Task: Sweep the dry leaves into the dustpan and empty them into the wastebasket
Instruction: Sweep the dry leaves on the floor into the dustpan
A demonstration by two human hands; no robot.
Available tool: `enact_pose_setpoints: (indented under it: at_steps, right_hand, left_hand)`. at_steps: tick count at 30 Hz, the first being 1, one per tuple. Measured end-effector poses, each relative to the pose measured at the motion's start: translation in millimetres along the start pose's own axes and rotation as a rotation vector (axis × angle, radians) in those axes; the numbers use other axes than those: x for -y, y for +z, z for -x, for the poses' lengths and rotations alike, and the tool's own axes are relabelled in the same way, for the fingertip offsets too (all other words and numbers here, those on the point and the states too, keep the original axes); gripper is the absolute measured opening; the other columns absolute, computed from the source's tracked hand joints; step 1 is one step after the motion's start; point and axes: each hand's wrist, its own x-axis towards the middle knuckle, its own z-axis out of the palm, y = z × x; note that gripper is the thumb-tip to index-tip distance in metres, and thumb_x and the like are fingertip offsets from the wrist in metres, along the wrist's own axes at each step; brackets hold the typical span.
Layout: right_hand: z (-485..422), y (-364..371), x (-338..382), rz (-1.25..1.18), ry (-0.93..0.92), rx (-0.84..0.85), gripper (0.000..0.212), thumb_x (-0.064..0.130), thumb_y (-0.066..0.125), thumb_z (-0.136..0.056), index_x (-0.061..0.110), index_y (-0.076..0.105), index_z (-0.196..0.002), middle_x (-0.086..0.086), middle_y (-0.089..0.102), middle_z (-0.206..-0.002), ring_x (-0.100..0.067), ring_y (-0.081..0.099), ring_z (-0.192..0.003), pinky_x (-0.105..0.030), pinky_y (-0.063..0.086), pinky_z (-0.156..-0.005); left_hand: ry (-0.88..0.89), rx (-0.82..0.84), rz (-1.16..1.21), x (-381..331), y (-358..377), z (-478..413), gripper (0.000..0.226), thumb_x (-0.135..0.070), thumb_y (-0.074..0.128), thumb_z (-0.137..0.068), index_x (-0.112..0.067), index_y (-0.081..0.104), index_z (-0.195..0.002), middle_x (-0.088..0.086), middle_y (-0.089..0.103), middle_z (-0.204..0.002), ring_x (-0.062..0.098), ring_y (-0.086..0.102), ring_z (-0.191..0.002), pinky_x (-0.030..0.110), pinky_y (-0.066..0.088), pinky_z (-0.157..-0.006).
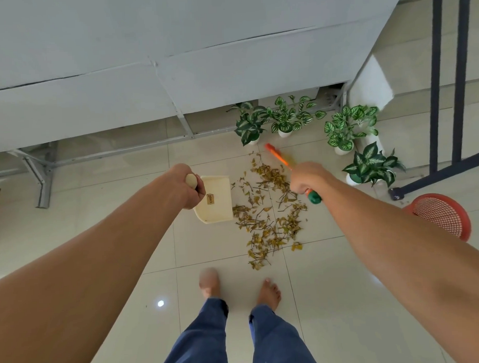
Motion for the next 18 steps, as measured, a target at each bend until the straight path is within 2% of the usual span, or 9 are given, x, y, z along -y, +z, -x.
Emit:
enact_pose_setpoints:
  at_steps: [2, 6, 11, 14, 16, 18]
  right_hand:
    - [3, 7, 7, 0.026, -0.026, 0.046, 0.035, 0.004, 0.051, -0.089, -0.005, 0.056, -0.122, -0.007, 0.055, -0.083, -0.018, 0.059, -0.068, -0.022, 0.047, -0.049]
    - [18, 18, 15, 0.093, -0.033, 0.087, 0.036, 0.009, 0.053, -0.091, -0.002, 0.054, -0.125, -0.007, 0.059, -0.088, -0.015, 0.061, -0.063, -0.022, 0.046, -0.047]
    - [38, 8, 21, 0.126, -0.013, -0.013, 0.038, 0.011, 0.053, -0.094, -0.001, 0.053, -0.130, -0.005, 0.055, -0.080, -0.012, 0.052, -0.054, -0.021, 0.045, -0.046]
    - [28, 5, 34, 0.152, -0.008, -0.050, 0.047, 0.009, 0.053, -0.090, 0.001, 0.049, -0.136, -0.004, 0.055, -0.082, -0.010, 0.052, -0.052, -0.021, 0.039, -0.039]
    - [21, 3, 45, 0.162, -0.030, -0.060, 0.044, 0.009, 0.054, -0.088, 0.002, 0.054, -0.131, -0.003, 0.056, -0.081, -0.010, 0.053, -0.051, -0.021, 0.036, -0.035]
    - [14, -1, 60, 0.151, -0.035, -0.046, 0.034, 0.008, 0.055, -0.086, 0.000, 0.059, -0.119, -0.005, 0.056, -0.078, -0.013, 0.054, -0.053, -0.023, 0.038, -0.039]
  left_hand:
    - [0.000, -0.006, -0.002, 1, -5, -1, 0.010, 0.001, 0.047, -0.089, -0.006, 0.050, -0.095, 0.007, 0.047, -0.073, 0.010, 0.045, -0.046, 0.013, 0.039, -0.034]
    - [-0.005, -0.012, 0.024, -3, -15, -6, 0.014, 0.000, 0.048, -0.089, -0.008, 0.050, -0.101, 0.006, 0.047, -0.075, 0.010, 0.046, -0.047, 0.013, 0.040, -0.035]
    - [-0.009, 0.002, 0.020, -9, -23, -6, 0.015, -0.001, 0.050, -0.089, -0.007, 0.051, -0.102, 0.007, 0.047, -0.076, 0.010, 0.046, -0.048, 0.014, 0.040, -0.034]
    - [-0.012, 0.010, 0.027, -14, -31, -7, 0.016, -0.001, 0.049, -0.088, -0.008, 0.052, -0.102, 0.006, 0.048, -0.075, 0.011, 0.046, -0.047, 0.014, 0.040, -0.035]
    - [-0.023, 0.010, 0.035, -17, -40, -8, 0.016, 0.001, 0.050, -0.087, -0.008, 0.053, -0.101, 0.007, 0.048, -0.075, 0.011, 0.046, -0.046, 0.014, 0.041, -0.036]
    - [-0.019, 0.016, 0.037, -23, -53, -11, 0.015, 0.003, 0.049, -0.087, -0.007, 0.052, -0.099, 0.008, 0.049, -0.074, 0.011, 0.046, -0.045, 0.014, 0.041, -0.036]
